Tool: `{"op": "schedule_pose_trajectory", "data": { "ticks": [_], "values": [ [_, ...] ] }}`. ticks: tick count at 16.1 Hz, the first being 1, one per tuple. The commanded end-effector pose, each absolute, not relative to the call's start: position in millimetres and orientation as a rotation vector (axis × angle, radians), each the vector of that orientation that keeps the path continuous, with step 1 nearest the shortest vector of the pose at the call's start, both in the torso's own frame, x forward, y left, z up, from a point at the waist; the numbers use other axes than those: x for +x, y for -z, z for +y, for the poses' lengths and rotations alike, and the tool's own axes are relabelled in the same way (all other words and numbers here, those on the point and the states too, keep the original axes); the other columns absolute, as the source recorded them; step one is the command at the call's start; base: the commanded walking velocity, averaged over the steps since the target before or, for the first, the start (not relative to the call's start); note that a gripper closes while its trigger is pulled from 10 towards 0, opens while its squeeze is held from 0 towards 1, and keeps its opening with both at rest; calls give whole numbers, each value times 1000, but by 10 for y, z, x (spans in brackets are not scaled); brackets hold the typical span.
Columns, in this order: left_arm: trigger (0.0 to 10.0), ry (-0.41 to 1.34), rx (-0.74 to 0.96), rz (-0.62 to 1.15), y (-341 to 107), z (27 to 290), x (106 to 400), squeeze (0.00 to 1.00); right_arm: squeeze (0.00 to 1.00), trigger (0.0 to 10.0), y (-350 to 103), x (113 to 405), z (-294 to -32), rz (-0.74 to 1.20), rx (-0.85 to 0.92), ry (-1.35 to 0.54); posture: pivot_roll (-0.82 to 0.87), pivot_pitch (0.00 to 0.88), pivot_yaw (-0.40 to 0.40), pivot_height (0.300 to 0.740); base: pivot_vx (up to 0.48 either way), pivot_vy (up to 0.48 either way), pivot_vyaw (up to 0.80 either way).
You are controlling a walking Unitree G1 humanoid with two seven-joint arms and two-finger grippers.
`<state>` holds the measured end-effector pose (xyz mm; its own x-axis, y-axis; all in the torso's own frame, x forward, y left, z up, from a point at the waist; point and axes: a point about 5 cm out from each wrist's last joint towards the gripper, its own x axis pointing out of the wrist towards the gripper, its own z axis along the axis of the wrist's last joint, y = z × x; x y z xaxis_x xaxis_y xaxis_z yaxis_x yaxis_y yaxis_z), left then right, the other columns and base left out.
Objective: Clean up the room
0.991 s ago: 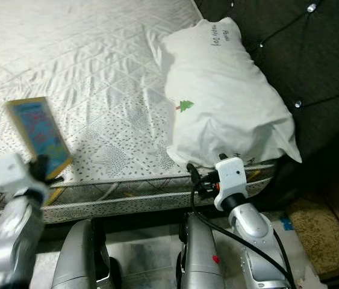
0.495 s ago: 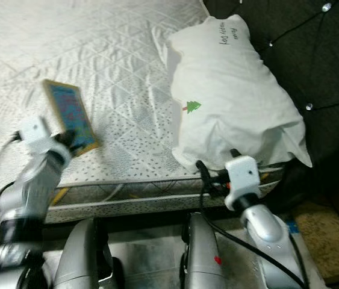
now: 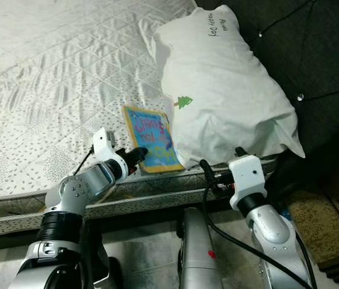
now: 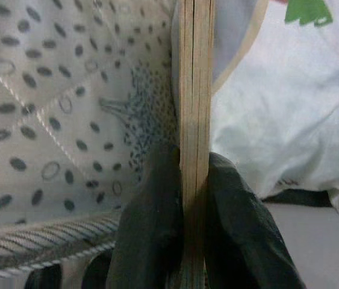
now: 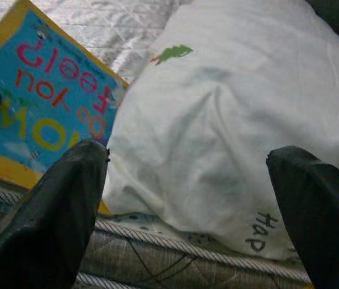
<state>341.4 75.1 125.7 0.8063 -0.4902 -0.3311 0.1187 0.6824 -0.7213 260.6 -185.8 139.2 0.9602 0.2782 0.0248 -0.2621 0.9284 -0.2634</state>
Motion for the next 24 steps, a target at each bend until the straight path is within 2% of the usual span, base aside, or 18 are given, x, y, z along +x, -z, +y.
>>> {"op": "schedule_pose_trajectory", "data": {
  "ticks": [1,5,6,10,11,12,13,17,21,24],
  "values": [
    [10000,396,-745,578,-1222,699,3390,0,0,10000,-1382,2564,-1860,-57,-281,-285,-280,234,-25,548,0,0,0],
    [10000,377,-742,606,-1161,895,3418,0,0,10000,-1370,2569,-1866,-51,-285,-285,-276,227,-28,548,0,0,0],
    [10000,334,-709,617,-1129,1038,3468,0,0,10000,-1378,2581,-1855,-55,-291,-293,-278,221,-31,548,0,0,0],
    [10000,274,-668,610,-1114,1253,3574,0,0,10000,-1384,2599,-1856,-56,-299,-294,-280,216,-30,548,0,0,0],
    [10000,278,-661,615,-1103,1290,3583,408,0,10000,-1389,2598,-1853,-59,-303,-297,-280,216,-29,548,0,0,0],
    [10000,273,-650,620,-1091,1316,3590,624,0,10000,-1392,2599,-1852,-62,-306,-297,-280,215,-28,548,0,0,0],
    [10000,237,-622,622,-1068,1419,3623,1000,0,10000,-1399,2607,-1855,-64,-310,-295,-281,214,-25,548,0,0,0],
    [10000,153,-585,592,-1073,1648,3691,1000,0,10000,-1397,2612,-1861,-66,-317,-290,-283,207,-19,548,0,0,0],
    [10000,28,-523,522,-1163,1982,3769,1000,0,10000,-1389,2618,-1834,-73,-321,-295,-275,201,-17,548,0,0,0],
    [10000,12,-469,503,-1169,2041,3777,1000,0,10000,-1373,2632,-1816,-75,-322,-298,-265,199,-15,548,0,0,0]
  ]
}}
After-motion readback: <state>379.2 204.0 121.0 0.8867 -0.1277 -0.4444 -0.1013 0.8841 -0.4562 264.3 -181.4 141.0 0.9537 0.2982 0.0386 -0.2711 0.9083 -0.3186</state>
